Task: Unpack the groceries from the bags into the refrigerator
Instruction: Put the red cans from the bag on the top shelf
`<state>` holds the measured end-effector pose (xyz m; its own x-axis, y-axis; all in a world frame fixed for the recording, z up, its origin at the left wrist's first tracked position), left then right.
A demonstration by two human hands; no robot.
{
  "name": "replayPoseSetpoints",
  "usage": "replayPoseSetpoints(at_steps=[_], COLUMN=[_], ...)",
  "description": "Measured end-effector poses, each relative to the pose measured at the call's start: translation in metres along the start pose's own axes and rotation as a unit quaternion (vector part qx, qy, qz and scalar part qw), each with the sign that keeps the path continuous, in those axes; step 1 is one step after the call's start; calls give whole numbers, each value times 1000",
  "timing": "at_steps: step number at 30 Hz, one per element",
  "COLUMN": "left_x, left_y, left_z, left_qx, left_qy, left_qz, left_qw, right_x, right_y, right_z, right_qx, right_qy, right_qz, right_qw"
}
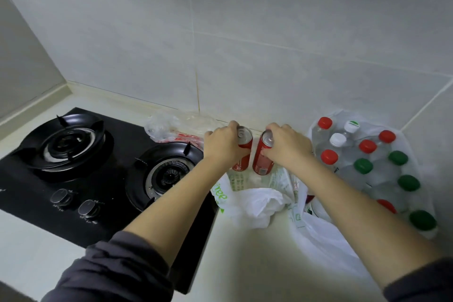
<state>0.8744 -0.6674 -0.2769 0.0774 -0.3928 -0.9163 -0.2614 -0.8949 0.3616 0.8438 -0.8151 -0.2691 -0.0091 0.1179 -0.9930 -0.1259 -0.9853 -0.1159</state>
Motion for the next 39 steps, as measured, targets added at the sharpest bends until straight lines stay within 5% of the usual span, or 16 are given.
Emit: replayPoseSetpoints(at_steps=[7, 13, 24, 39], left_x=[-125, -166, -77, -33], left_y=[-13, -50, -139, -164], left_z=[69, 164, 312, 338], left_qx=[8, -17, -106, -123], left_qy=[97, 125, 40, 37], left_qz=[22, 20, 23, 55], left_qw=[995, 992, 993, 990], right_x=[-90, -94, 53, 97], right_y=[-57, -111, -131, -126], right_z=[63, 145, 255, 271], right_qx=[-40, -73, -31, 9], right_qy=[88, 90, -2, 4], right_qz=[-38, -66, -105, -101], right_qw=[995, 991, 994, 995])
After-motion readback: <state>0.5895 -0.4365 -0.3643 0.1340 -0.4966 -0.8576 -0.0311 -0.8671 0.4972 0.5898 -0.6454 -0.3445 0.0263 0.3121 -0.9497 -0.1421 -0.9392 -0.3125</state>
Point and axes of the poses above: each hand's wrist, its own z-axis away from the middle knuckle, its own x-axis out of the palm, y = z × x, the point moved 9 cm from there along -z, towards the middle knuckle
